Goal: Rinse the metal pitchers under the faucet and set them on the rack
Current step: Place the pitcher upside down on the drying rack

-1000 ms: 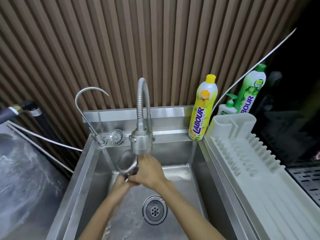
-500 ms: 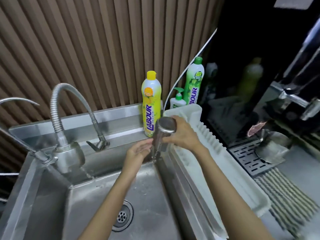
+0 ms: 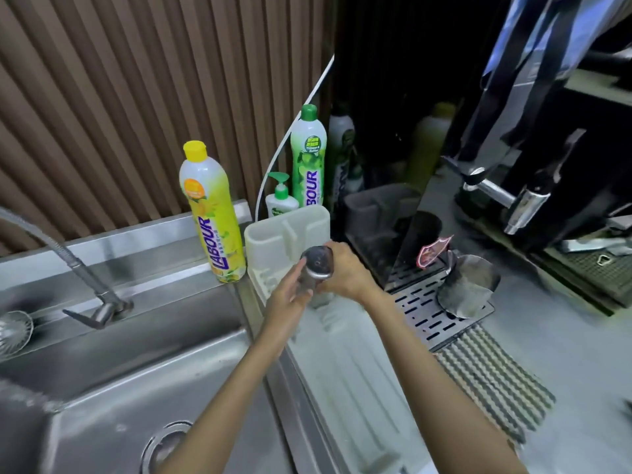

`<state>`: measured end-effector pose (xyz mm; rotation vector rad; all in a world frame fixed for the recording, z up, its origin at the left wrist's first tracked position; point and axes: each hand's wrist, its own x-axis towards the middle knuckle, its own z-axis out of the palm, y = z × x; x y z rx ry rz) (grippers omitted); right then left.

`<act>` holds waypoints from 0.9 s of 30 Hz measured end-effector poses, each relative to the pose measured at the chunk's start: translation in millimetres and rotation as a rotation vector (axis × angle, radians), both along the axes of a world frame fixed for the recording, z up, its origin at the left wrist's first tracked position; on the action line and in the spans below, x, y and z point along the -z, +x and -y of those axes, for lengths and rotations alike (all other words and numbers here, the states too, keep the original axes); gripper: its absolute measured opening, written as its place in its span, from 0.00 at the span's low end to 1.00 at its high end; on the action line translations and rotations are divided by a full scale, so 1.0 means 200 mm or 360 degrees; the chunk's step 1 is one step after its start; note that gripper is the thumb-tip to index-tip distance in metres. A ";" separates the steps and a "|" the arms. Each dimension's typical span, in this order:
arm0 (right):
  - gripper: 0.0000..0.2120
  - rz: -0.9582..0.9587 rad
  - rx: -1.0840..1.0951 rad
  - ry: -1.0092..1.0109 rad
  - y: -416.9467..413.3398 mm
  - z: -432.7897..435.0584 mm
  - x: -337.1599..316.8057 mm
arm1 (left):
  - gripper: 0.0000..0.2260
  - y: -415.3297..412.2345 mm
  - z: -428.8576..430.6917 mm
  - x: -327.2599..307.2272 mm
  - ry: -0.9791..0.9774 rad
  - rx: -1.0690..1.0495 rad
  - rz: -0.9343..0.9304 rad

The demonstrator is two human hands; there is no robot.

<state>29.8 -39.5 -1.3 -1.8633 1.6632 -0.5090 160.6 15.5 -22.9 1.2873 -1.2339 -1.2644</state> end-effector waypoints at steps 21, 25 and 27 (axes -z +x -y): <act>0.46 0.0181 -0.0090 0.0281 -0.11 0.01 -0.02 | 0.26 -0.07 0.04 0.07 -0.0329 -0.0220 0.0793; 0.33 0.0017 -0.0143 0.0409 -0.29 -0.02 -0.22 | 0.16 -0.27 0.05 -0.06 -0.0652 -0.0167 0.0590; 0.28 -0.0050 -0.0185 0.0480 -0.40 -0.08 -0.31 | 0.16 -0.40 0.06 -0.11 -0.0625 0.0000 0.0512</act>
